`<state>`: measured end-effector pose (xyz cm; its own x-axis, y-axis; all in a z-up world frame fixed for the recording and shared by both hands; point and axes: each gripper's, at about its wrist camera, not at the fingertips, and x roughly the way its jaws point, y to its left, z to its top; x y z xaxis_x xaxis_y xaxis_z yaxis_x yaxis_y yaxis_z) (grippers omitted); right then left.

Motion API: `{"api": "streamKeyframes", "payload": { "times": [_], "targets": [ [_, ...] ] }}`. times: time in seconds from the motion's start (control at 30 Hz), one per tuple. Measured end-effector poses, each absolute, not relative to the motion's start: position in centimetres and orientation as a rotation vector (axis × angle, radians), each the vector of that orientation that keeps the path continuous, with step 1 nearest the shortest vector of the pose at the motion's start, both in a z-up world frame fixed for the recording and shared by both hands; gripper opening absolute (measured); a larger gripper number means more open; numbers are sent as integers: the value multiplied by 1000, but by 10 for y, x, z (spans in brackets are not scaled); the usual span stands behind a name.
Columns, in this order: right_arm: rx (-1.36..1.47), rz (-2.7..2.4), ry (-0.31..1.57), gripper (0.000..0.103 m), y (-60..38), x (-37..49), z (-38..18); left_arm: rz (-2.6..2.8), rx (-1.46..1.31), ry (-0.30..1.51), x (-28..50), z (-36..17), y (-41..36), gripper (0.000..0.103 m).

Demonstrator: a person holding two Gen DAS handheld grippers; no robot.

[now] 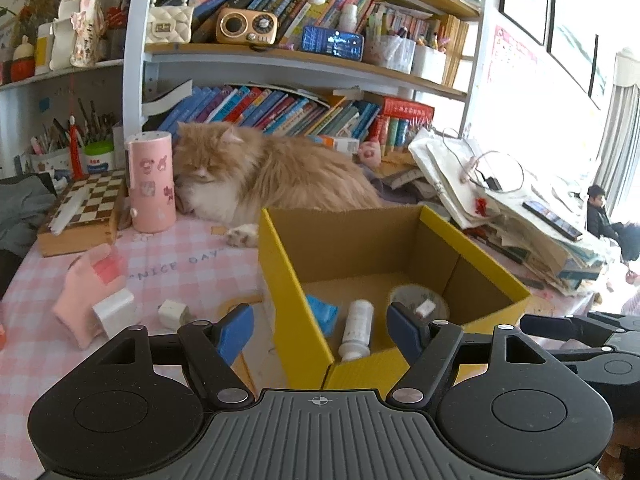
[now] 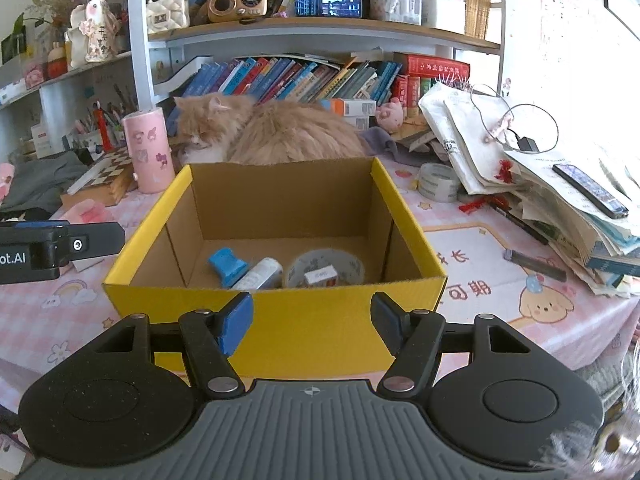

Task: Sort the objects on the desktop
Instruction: 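Lift both open tools up out of the yellow box, then move both tools toward the pink glove and white chargers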

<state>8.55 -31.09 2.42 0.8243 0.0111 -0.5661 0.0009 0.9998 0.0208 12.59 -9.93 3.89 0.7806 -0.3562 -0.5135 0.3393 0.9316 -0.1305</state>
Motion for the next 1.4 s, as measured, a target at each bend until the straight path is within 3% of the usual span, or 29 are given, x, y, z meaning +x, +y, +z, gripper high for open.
{"api": "streamKeyframes", "payload": {
  "times": [1.4],
  "targets": [
    [-21, 108, 698, 64, -165, 4, 3, -375, 45, 712, 47, 12, 24, 76]
  ]
}}
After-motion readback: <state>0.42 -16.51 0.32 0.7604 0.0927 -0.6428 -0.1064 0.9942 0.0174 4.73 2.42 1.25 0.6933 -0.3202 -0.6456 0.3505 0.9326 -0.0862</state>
